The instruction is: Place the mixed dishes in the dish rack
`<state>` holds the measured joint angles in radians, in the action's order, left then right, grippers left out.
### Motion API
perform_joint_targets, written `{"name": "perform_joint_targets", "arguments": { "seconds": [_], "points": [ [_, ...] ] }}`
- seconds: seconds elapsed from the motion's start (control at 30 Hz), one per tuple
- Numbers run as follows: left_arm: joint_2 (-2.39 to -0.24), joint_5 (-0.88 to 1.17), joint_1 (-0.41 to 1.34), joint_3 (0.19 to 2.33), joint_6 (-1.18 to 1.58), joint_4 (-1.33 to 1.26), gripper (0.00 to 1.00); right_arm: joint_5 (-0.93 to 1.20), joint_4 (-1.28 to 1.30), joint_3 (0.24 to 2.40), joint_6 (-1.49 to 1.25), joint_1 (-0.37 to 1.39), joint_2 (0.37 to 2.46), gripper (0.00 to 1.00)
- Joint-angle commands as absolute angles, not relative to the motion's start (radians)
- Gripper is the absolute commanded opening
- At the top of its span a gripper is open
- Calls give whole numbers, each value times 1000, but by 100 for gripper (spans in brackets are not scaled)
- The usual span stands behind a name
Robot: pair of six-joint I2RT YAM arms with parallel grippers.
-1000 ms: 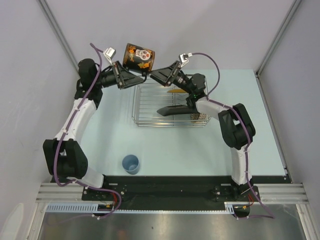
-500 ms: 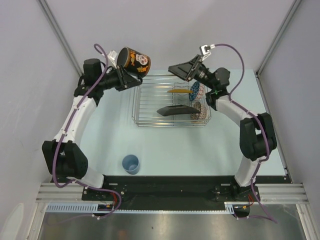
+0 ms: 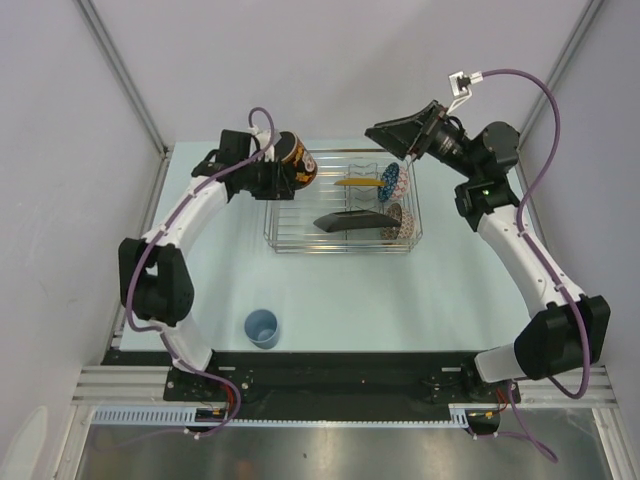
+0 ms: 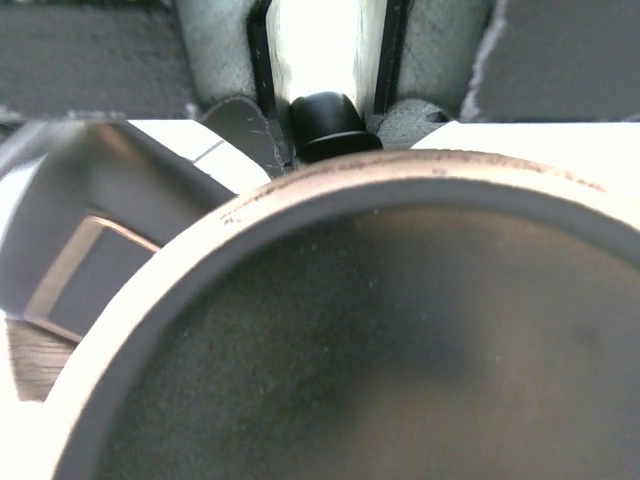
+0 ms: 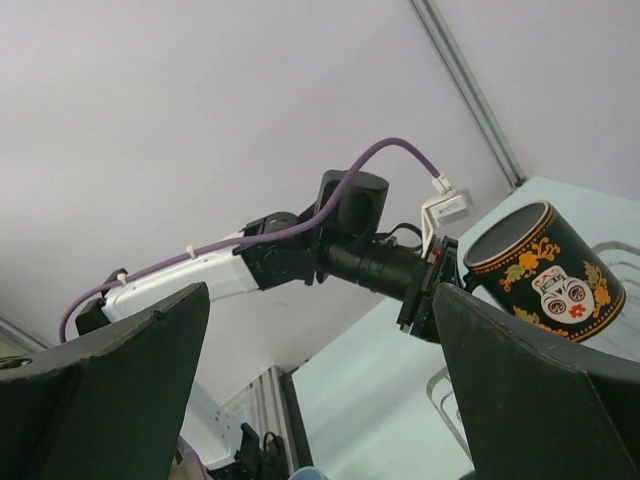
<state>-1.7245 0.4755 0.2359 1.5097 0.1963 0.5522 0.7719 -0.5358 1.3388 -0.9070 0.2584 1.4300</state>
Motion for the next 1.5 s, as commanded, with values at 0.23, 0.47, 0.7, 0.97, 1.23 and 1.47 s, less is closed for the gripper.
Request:
{"name": "perform_joint_targets", "arguments": {
  "seconds": [0.23,0.47,0.7,0.97,1.23,1.47],
  "points": [
    [-1808,272,308,1674,-24,443,0,773,-377,1260,-813,238,1348,100],
    [-1874,222,313,1681,-54,437,0,770,-374,1223,-816,227,1325,100],
    [-1894,224,311,1658,-45,384,0,765,-370,1189,-818,213,1295,100],
    [-1888,212,308,1588,-17,206,0,765,-354,1154,-804,212,1287,100],
    [-1931,227,307,1631,-8,140,0,775,-359,1134,-807,210,1328,100],
    [-1872,241,288,1361,-6,66,0,784,-374,1135,-822,186,1358,100]
  ]
}}
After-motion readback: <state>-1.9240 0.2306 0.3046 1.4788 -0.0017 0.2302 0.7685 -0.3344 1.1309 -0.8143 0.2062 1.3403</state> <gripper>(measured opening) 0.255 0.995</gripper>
